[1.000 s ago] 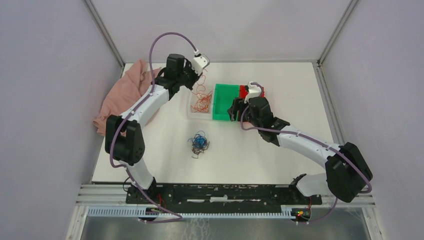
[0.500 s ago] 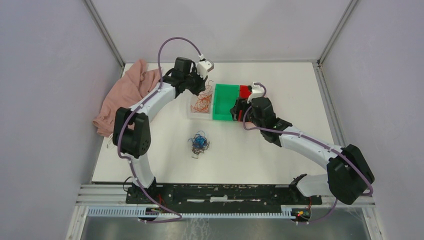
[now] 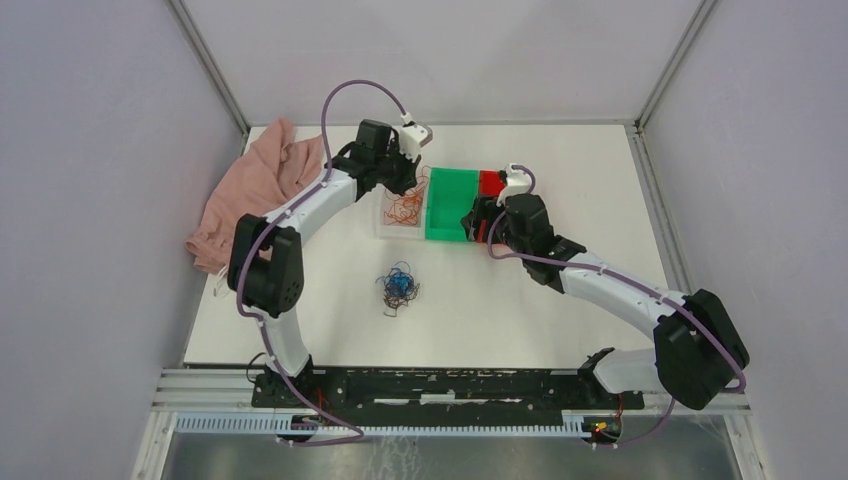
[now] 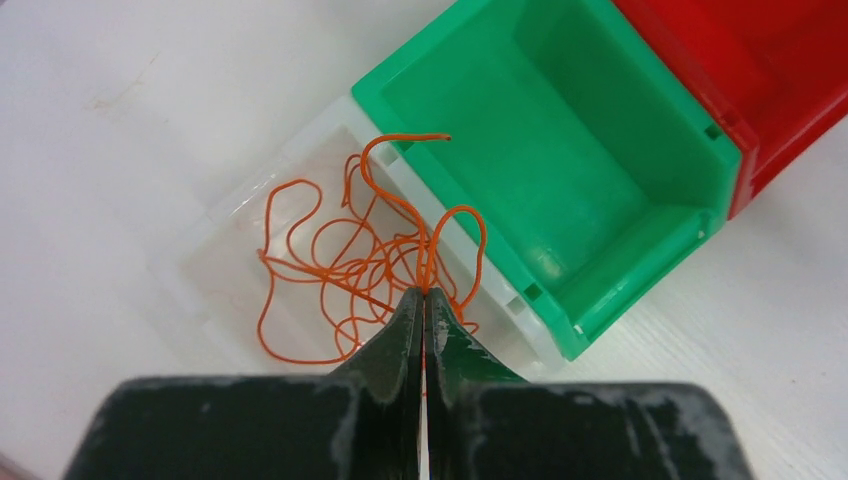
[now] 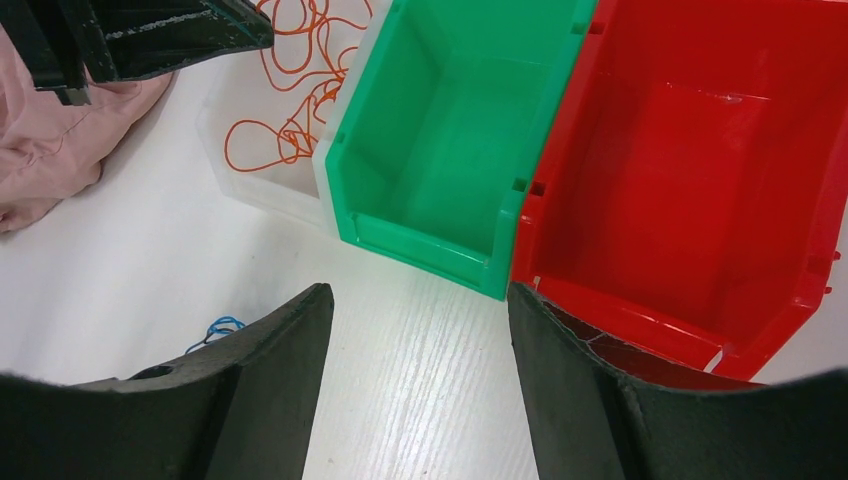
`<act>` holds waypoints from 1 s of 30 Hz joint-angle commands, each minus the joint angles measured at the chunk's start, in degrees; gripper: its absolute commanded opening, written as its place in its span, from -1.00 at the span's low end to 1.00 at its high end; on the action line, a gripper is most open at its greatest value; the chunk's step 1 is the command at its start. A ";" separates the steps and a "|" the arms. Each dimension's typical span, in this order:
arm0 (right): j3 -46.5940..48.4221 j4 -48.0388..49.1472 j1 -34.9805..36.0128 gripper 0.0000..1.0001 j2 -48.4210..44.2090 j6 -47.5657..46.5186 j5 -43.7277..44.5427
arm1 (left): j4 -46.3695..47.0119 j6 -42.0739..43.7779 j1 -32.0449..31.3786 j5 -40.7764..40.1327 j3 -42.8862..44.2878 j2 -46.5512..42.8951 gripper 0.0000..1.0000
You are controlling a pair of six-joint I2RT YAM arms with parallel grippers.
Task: Untangle the cables
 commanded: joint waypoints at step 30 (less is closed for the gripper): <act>-0.21 0.26 -1.14 0.42 -3.77 0.49 -0.92 | 1.01 12.59 -0.70 -11.48 1.48 5.77 -0.44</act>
